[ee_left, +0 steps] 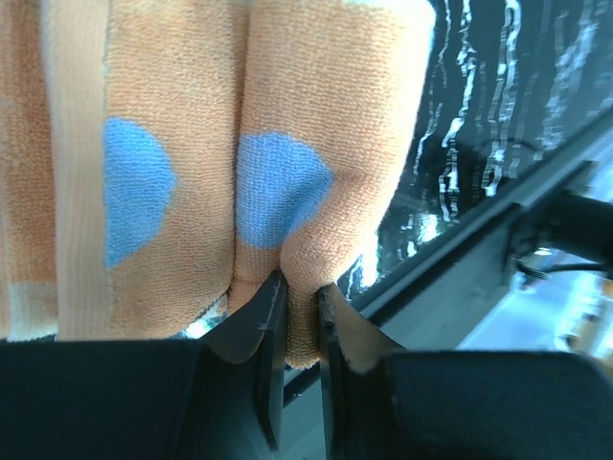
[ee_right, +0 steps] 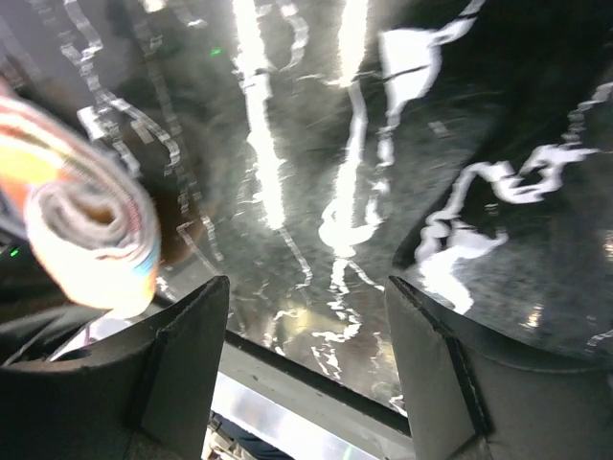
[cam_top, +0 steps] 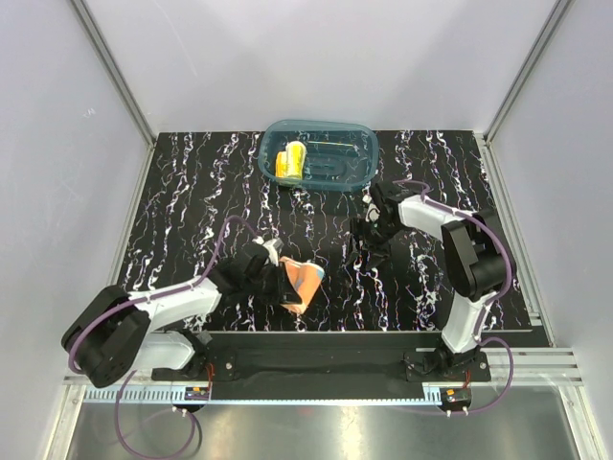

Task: Roll the towels

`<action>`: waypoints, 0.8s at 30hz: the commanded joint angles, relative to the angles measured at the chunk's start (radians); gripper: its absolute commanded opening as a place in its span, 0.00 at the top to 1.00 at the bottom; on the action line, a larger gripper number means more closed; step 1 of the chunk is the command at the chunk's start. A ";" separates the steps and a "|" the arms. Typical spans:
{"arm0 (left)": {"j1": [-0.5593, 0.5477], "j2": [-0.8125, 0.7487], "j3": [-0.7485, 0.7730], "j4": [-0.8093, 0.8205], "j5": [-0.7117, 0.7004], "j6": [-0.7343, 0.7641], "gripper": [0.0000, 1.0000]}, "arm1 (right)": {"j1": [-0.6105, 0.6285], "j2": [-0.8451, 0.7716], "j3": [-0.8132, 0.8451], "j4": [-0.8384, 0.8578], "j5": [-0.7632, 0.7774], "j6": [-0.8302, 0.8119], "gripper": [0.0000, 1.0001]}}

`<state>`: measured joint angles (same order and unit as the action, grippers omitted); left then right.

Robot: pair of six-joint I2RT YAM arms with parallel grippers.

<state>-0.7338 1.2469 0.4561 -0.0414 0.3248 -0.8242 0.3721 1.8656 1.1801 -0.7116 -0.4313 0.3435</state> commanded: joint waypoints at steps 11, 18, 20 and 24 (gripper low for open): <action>0.214 0.065 -0.111 0.279 0.350 -0.116 0.87 | -0.004 -0.177 -0.172 0.270 -0.325 0.048 0.27; 0.315 0.149 -0.123 0.241 0.421 -0.127 0.88 | 0.025 -0.209 -0.307 0.576 -0.434 0.187 0.26; 0.329 0.189 -0.125 0.227 0.428 -0.119 0.88 | 0.066 -0.201 -0.330 0.648 -0.431 0.216 0.26; 0.367 0.233 -0.135 0.235 0.450 -0.118 0.89 | 0.131 -0.177 -0.349 0.756 -0.400 0.252 0.27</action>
<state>-0.3897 1.4410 0.3401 0.2356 0.7765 -0.9558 0.4553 1.6917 0.8379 -0.1406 -0.8074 0.5373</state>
